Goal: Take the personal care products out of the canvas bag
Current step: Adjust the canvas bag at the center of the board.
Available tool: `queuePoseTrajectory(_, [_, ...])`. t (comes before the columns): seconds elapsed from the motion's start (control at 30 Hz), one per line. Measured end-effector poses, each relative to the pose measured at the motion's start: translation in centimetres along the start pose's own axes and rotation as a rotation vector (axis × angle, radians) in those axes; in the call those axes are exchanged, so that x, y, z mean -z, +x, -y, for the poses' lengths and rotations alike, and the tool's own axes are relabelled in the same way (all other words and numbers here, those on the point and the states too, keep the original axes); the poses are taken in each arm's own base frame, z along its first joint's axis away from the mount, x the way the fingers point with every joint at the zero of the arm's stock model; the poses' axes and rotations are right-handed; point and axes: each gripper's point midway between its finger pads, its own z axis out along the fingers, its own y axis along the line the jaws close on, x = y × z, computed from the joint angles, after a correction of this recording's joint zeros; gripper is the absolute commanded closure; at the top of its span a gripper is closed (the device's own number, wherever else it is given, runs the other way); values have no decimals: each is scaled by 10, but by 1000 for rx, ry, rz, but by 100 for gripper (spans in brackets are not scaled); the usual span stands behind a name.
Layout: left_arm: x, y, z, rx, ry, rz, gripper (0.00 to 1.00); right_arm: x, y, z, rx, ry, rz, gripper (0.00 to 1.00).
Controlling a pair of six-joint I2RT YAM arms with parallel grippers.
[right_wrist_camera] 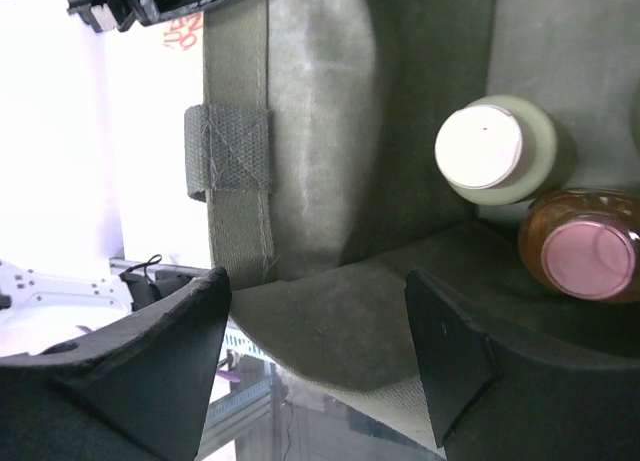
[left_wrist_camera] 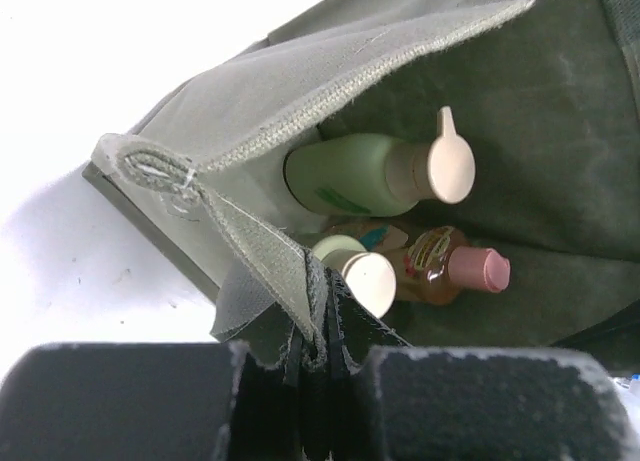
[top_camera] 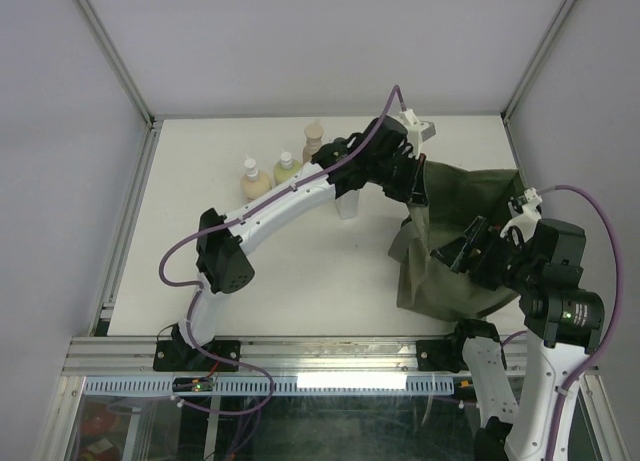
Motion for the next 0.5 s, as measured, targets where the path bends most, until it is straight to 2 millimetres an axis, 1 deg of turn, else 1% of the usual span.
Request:
queuePoseTrajectory(0.07, [-3,-5,-2,-4,15,-1,100,-5,0,-2,-8,-26,-12,27])
queuePoseTrajectory(0.1, [-4,-7,-2,-6,23,1,90,-8,0,-4,-10,-39,-17,27])
queuePoseTrajectory(0.13, [-5,-8,-2,-7,29,1,78,-9,0,-5,-11,-53,-23,27])
queuePoseTrajectory(0.2, [-5,-12,-4,-18,33,11,66,-12,1,-8,-13,-78,-36,27])
queuePoseTrajectory(0.23, [-4,-20,-6,-32,37,32,58,-13,4,-10,-17,-98,-52,27])
queuePoseTrajectory(0.33, [7,-47,-13,-70,41,115,38,-14,10,-15,-26,-139,-85,26])
queuePoseTrajectory(0.4, [19,-59,-15,-85,35,148,30,-14,11,-17,-27,-152,-90,26])
queuePoseTrajectory(0.47, [37,-68,-15,-99,28,178,28,-10,10,-17,-34,-134,-83,23])
queuePoseTrajectory(0.5, [46,-69,-11,-106,29,189,28,-6,6,-18,-37,-116,-70,23])
